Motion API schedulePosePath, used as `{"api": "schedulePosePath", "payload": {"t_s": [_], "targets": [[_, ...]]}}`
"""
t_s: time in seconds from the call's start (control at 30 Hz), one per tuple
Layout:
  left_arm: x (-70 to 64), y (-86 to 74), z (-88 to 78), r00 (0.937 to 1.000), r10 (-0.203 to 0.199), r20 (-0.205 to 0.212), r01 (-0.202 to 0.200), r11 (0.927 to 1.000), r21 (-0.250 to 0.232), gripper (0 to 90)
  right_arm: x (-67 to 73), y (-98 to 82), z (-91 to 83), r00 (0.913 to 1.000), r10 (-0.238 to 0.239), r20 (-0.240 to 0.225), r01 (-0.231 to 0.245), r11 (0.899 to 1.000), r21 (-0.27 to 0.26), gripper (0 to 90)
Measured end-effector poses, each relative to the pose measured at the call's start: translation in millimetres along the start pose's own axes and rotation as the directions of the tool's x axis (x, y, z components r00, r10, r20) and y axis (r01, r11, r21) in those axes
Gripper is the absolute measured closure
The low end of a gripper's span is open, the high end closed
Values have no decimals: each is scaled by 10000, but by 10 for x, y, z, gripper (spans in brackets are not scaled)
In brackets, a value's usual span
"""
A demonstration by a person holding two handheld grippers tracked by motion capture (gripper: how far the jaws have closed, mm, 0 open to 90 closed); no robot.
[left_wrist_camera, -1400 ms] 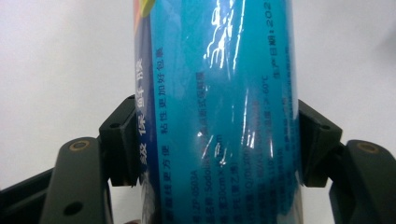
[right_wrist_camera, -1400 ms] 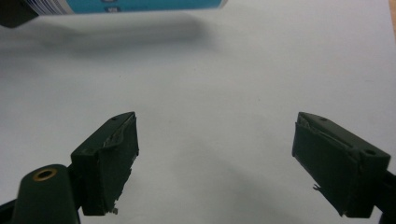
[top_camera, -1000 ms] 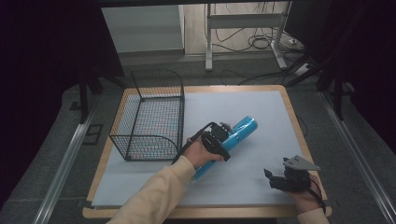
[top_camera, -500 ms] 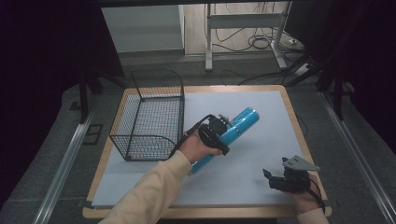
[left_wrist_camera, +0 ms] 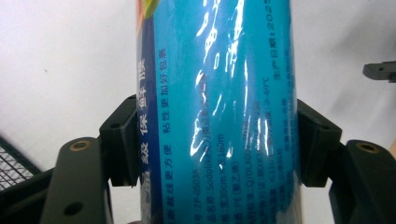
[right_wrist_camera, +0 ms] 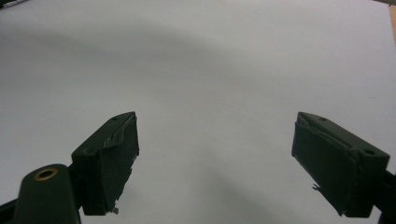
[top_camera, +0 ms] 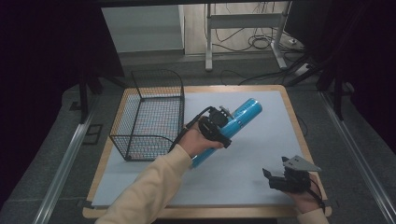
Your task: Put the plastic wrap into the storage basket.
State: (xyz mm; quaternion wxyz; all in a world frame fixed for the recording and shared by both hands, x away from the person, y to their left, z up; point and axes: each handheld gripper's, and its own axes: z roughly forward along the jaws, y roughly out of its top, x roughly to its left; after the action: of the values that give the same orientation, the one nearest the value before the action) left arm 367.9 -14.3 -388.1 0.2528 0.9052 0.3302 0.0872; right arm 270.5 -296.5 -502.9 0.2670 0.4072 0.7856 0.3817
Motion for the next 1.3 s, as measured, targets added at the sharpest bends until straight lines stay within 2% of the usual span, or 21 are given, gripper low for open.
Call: {"api": "schedulePosePath", "payload": {"t_s": [0.1,0.27,0.47,0.77,0.8,1.07,1.3], "targets": [[38,27,-47,10000,54,-23,-54,10000,-74,315,-9,-2,13,10000,-11,64,11,10000,22,152],[137,68,-127,9999,-149,-57,148,9995,-274,315,-14,4,8,9999,98,79,-98,9999,-46,152],[187,109,-168,9993,-348,-116,342,9984,-460,315,-15,1,6,10000,31,81,-31,10000,1,153],[218,218,-272,9998,-78,-172,71,9992,-401,315,-23,-4,16,9998,141,118,-141,9999,13,152],[221,229,-278,9998,-142,-171,133,9987,-494,315,-23,-4,16,9998,141,118,-141,9999,13,152],[305,311,-341,9986,-40,-535,-4,9967,-811,315,-28,-3,12,9997,196,160,-196,9998,10,152],[461,376,-414,9954,-217,-936,126,9953,-964,316,-29,-6,14,9997,187,169,-188,9998,17,152]]}}
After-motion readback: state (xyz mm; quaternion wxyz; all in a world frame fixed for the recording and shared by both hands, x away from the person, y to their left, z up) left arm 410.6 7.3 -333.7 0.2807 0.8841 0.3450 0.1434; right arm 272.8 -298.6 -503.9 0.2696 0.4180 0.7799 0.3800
